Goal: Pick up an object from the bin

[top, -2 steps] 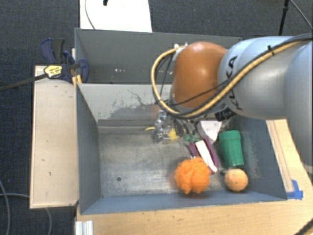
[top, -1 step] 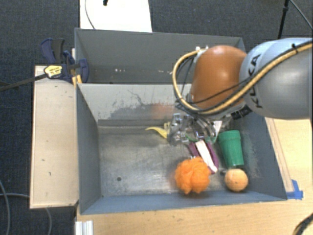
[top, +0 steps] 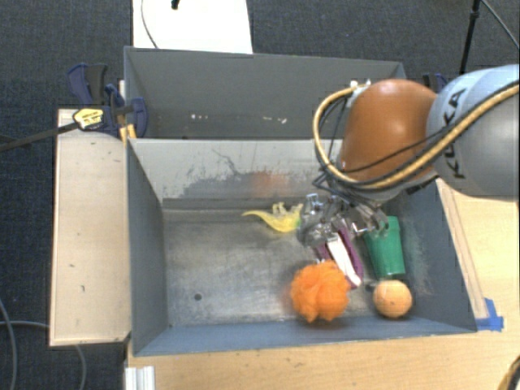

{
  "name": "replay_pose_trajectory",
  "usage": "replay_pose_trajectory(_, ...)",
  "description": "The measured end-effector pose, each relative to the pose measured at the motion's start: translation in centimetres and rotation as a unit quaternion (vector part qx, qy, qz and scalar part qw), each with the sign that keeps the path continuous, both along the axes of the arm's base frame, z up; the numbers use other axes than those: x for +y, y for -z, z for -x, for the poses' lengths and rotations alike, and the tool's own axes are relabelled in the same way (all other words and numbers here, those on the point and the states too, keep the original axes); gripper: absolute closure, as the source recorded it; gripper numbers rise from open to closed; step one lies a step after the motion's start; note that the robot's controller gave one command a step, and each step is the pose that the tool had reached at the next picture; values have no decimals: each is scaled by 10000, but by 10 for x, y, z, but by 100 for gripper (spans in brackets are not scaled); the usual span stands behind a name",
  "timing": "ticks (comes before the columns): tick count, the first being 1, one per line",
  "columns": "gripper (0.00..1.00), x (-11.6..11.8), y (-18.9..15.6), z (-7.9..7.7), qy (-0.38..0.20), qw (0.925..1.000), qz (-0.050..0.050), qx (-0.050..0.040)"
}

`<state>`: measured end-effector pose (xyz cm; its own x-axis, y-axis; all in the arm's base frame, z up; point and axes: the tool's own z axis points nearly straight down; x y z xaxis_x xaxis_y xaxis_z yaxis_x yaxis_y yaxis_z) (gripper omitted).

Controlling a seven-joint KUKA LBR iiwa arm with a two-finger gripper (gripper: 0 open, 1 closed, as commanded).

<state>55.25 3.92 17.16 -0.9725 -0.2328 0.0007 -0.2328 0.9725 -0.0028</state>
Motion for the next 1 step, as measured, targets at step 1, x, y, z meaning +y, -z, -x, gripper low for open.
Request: replay_pose_trajectory(1,100,25,-9,-3,300,9995,-21,-20)
